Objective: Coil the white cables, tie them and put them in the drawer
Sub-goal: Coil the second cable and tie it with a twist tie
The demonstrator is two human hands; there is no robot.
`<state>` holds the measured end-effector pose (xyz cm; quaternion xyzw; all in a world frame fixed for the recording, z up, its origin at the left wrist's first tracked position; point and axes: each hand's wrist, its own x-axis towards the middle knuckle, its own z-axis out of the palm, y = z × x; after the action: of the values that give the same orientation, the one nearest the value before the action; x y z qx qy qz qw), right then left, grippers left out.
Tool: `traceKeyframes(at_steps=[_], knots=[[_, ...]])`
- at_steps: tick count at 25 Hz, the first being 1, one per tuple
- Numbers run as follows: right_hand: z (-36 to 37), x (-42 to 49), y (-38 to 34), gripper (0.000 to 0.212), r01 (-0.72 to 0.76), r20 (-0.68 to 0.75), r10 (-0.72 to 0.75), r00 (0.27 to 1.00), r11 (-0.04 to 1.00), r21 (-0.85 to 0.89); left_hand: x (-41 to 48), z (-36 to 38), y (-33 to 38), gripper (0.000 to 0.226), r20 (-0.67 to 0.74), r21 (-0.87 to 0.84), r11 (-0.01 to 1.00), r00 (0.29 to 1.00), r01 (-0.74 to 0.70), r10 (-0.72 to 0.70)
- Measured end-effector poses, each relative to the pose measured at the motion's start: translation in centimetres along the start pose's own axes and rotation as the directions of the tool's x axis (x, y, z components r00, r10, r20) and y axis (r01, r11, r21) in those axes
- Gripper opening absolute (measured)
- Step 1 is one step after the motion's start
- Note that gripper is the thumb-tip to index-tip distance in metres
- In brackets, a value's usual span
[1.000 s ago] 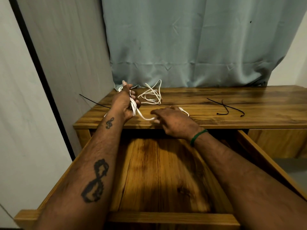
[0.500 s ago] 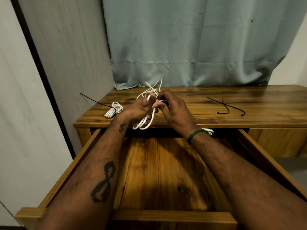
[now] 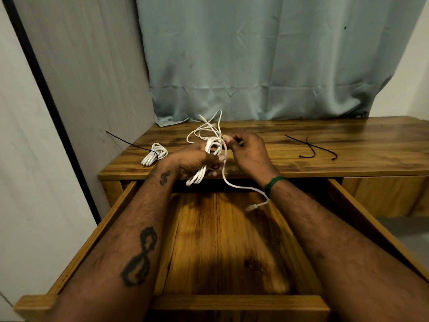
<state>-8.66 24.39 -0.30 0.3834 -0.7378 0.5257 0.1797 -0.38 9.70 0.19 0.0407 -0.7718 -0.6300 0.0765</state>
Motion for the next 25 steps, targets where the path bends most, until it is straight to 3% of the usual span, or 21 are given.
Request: traceKeyframes(at_steps=[2,4,6,8,10,12,14,16,18,20,22,25], knots=[[-0.7,0.0,0.9,0.032,0.004,0.217,0.038,0.975,0.982,-0.191,0.4,0.0,0.1,0.02,-0.14,-0.067,0.996,0.989,-0.058,0.048],[-0.8,-0.5,1.7,0.034,-0.003,0.405,0.142,0.903,0.946,-0.325,0.7,-0.4,0.4,0.008,-0.303,-0.079,0.991,0.95,-0.108,0.079],[-0.4,-1.1,1.8,0.028,-0.059,0.508,0.229,0.83,0.943,-0.328,1.1,-1.1,0.4,0.012,-0.405,-0.134,0.985,0.913,-0.11,0.047],[-0.2,-1.4,1.3,0.027,-0.131,0.578,0.254,0.775,0.96,-0.247,1.8,-1.5,0.2,0.02,-0.462,-0.273,0.949,0.887,-0.158,0.015],[-0.1,-1.6,0.6,0.021,-0.069,0.626,0.213,0.751,0.967,-0.246,2.1,-1.5,0.3,0.02,-0.539,-0.389,0.9,0.841,-0.197,-0.049],[0.0,-1.7,0.1,0.017,0.04,0.621,0.13,0.773,0.967,-0.253,2.6,-2.3,-0.1,0.029,-0.673,-0.365,0.906,0.733,-0.215,-0.097],[0.0,-1.7,-0.4,0.014,0.051,0.629,0.064,0.775,0.985,-0.163,3.1,-3.7,-1.1,0.057,-0.79,-0.303,0.922,0.605,-0.243,-0.1],[0.1,-1.7,-0.8,0.015,0.058,0.632,-0.002,0.775,0.996,-0.068,4.1,-5.3,-3.0,0.063,-0.83,-0.167,0.954,0.557,-0.25,0.001],[0.0,-1.5,-0.9,0.02,0.117,0.611,-0.071,0.788,0.993,-0.035,4.6,-6.1,-4.2,0.041,-0.819,0.005,0.972,0.557,-0.235,0.138],[-0.2,-1.5,-1.1,0.027,0.16,0.612,-0.099,0.785,0.986,-0.046,2.9,-5.0,-2.8,0.02,-0.769,0.063,0.959,0.599,-0.277,0.224],[-0.3,-1.5,-1.1,0.034,0.177,0.626,-0.097,0.774,0.982,-0.066,2.5,-4.3,-1.8,0.027,-0.67,0.093,0.949,0.686,-0.301,0.283],[-0.7,-1.8,-1.4,0.03,0.179,0.619,-0.119,0.776,0.983,-0.035,2.1,-2.8,-1.2,0.023,-0.542,0.031,0.961,0.803,-0.275,0.248]])
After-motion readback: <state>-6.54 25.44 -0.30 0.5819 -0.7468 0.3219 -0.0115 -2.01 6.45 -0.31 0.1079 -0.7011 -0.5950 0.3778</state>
